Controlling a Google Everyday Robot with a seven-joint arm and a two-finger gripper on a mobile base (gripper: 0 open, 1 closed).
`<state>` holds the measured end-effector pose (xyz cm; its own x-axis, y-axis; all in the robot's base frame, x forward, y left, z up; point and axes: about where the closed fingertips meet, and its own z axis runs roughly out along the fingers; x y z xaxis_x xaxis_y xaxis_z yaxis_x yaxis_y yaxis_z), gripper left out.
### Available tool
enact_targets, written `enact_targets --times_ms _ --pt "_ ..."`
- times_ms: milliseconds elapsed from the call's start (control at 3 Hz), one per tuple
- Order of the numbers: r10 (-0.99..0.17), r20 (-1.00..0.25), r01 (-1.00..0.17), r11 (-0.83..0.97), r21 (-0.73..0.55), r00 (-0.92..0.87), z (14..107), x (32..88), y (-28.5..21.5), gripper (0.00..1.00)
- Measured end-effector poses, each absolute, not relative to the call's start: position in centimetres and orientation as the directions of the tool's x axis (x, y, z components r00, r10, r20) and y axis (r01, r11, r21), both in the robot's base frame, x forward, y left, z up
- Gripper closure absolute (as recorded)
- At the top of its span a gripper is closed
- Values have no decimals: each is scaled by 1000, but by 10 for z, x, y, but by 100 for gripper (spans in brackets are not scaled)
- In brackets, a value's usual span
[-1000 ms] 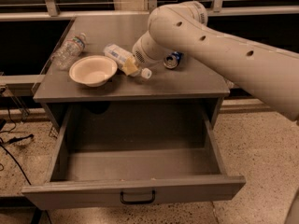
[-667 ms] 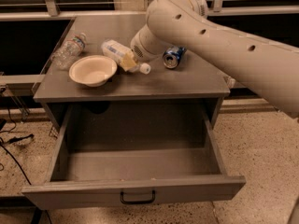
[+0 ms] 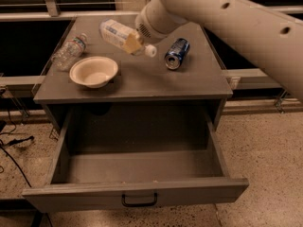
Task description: Place blue plastic bottle into top drawer
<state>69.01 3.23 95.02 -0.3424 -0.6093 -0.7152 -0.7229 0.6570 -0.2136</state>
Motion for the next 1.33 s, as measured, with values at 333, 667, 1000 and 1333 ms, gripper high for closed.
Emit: enact_targets --times_ms 333,667,1000,1333 --pt "-618 -732 -762 610 -217 -287 969 680 7 100" --pt "-613 -751 -820 545 -175 -247 972 670 -19 100" --pt "-620 -765 -901 414 -129 -176 971 656 -38 100" --pt "-662 -741 -931 330 -157 -110 971 644 -40 100"
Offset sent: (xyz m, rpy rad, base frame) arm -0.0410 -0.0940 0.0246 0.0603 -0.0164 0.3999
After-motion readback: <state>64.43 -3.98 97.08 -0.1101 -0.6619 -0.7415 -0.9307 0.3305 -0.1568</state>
